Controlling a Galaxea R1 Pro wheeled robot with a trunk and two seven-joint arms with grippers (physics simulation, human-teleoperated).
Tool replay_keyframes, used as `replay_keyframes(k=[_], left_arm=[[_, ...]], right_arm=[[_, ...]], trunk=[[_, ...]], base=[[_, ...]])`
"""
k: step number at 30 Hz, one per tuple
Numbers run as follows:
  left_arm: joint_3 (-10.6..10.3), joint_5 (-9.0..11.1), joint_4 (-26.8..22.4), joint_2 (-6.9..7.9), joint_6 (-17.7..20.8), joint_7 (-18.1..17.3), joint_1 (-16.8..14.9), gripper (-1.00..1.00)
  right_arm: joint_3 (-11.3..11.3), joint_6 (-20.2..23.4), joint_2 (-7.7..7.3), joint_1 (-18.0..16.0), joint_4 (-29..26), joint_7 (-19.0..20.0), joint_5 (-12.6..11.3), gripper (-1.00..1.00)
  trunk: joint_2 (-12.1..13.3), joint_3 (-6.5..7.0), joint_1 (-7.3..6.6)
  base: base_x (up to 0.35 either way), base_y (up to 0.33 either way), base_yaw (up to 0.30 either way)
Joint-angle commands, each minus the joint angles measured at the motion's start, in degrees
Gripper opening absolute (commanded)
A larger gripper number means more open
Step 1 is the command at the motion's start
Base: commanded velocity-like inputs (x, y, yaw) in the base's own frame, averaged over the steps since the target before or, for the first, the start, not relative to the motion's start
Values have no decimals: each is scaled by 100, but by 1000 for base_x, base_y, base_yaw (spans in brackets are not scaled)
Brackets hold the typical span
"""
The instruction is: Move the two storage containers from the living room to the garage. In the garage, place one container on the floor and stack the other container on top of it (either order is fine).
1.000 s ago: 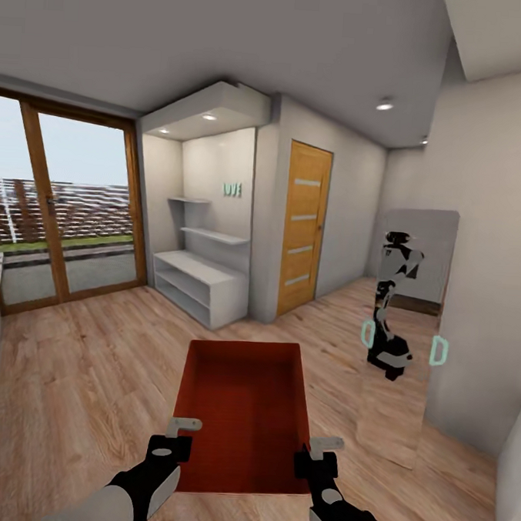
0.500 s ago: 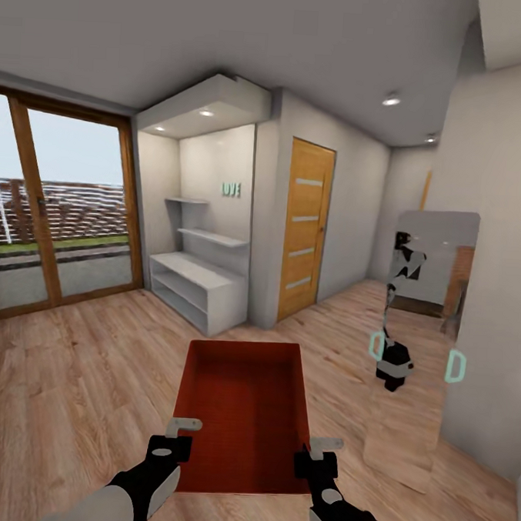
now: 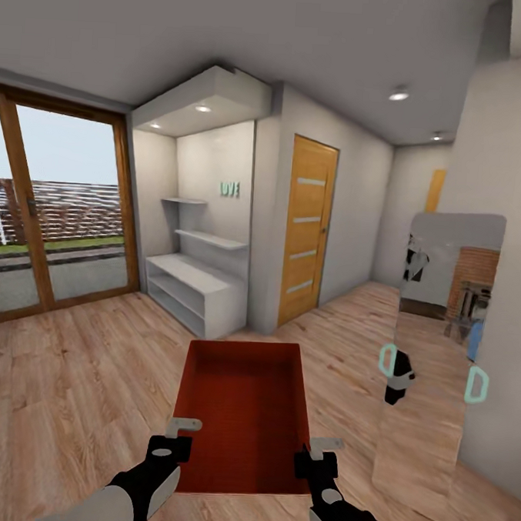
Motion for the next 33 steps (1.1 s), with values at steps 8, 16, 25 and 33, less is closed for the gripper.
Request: replay_keyframes(k=[8, 16, 25, 33], left_arm=[[165, 282, -84, -10, 9, -72, -9, -100], [165, 284, -86, -10, 9, -72, -9, -100], [165, 284, -89, -10, 9, -72, -9, -100], [166, 284, -88, -10, 10, -72, -9, -100]], right_arm=[[77, 0, 2, -1, 3, 28, -7, -100], [77, -1, 5, -1, 3, 28, -4, -100], [85, -7, 11, -1, 3, 20, 1, -100], [79, -8, 11, -1, 3, 19, 0, -100]], trunk=[[-6, -9, 4], [-6, -9, 4], [-6, -9, 4], [-6, -9, 4]], base=[[321, 0, 0], [321, 0, -1], [321, 0, -146], [321, 6, -242]])
